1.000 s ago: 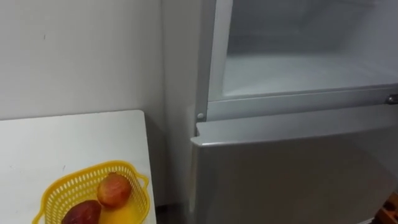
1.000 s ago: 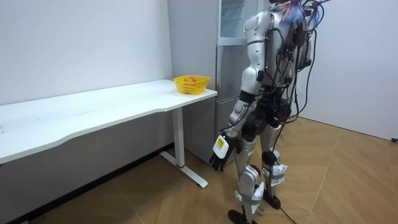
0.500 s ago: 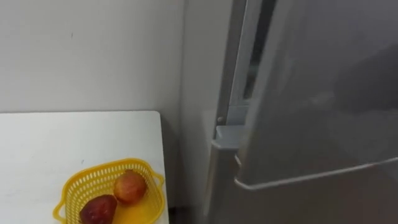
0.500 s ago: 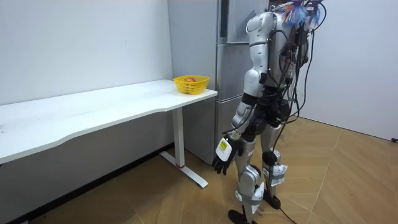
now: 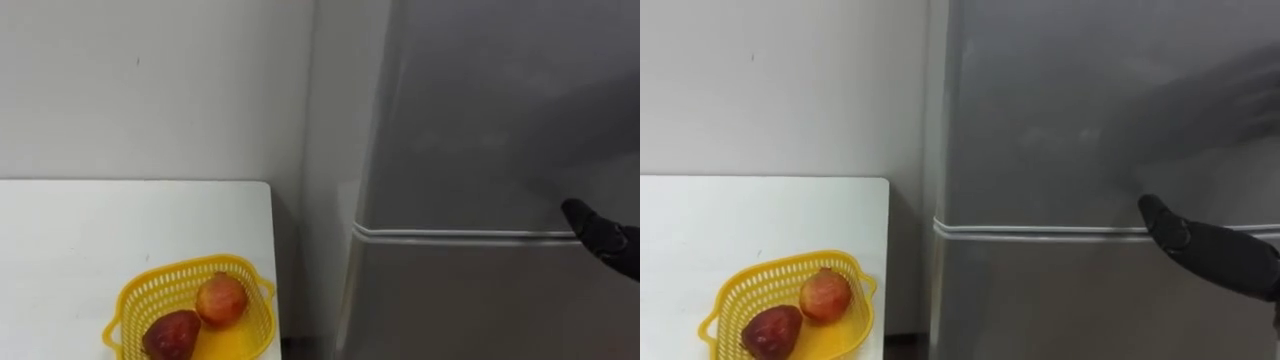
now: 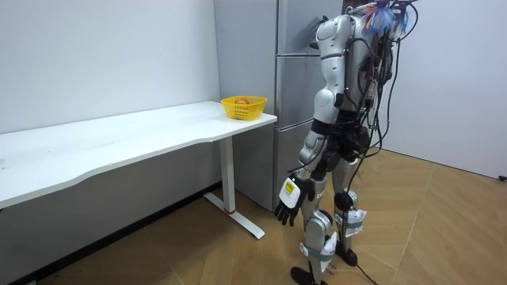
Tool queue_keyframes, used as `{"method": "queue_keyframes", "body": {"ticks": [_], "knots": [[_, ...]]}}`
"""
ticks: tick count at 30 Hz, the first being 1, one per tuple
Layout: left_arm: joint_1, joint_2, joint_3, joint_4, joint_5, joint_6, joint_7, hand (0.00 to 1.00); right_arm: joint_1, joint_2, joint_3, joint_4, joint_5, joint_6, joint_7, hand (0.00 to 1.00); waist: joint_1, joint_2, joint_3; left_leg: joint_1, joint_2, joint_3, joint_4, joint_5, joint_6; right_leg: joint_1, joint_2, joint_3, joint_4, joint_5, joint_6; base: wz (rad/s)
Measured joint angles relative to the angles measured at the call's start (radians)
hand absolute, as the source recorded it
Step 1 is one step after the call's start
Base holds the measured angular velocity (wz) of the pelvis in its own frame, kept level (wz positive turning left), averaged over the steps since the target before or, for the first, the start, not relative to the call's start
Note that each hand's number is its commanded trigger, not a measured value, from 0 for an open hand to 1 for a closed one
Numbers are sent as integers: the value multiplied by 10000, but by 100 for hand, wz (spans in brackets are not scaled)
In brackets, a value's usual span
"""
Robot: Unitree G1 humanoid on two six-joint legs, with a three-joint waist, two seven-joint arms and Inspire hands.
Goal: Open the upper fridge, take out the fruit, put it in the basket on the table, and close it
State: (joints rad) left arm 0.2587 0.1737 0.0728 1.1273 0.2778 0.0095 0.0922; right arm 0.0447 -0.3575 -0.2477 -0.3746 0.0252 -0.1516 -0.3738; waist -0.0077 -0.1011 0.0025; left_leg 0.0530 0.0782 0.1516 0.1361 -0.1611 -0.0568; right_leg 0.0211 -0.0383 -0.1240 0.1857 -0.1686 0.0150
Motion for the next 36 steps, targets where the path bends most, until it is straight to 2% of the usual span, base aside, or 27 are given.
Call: {"method": "queue_keyframes", "body": {"ticks": [6, 23, 26, 32, 35, 36], "knots": [[99, 3, -12, -71, -6, 5, 2, 0, 0, 0, 3, 59, 0, 5, 75, 0, -114, -27, 10, 84, -14, -92, 3, 2, -1, 143, -26, -153, -19, 1, -2, 4], [98, 60, 11, -83, -1, 74, -223, 0, 46, 1, 7, 156, -7, -12, -295, 0, -117, -70, -2, 48, -21, -106, 24, 2, 0, 203, -26, -142, -28, -1, 2, 0], [92, 56, 3, -74, -10, 147, -124, 0, 37, 1, 2, 607, 50, -186, -501, 0, -133, -54, -11, 21, -30, -199, 90, 1, 0, 305, -22, -177, -135, 4, 15, 9], [213, 10, -191, -56, -125, 360, 92, 0, 55, 331, 6, 1492, 694, -225, -1477, 0, -99, 30, -19, -26, -37, -294, 158, -2, 1, 298, -32, -280, -173, 12, 24, 6], [221, -19, -219, -69, -95, 362, 148, 0, 85, 519, -4, 2038, 1391, -495, -1830, 0, -187, 110, -32, -47, -54, -454, 173, -1, 1, 383, -45, -435, -204, 12, 24, 15], [224, -67, -221, -96, -91, 364, 152, 0, 86, 618, -31, 2251, 1757, -508, -1922, 0, -196, 167, -63, -44, -60, -461, 193, -1, 1, 415, -52, -444, -212, 11, 24, 9]]}}
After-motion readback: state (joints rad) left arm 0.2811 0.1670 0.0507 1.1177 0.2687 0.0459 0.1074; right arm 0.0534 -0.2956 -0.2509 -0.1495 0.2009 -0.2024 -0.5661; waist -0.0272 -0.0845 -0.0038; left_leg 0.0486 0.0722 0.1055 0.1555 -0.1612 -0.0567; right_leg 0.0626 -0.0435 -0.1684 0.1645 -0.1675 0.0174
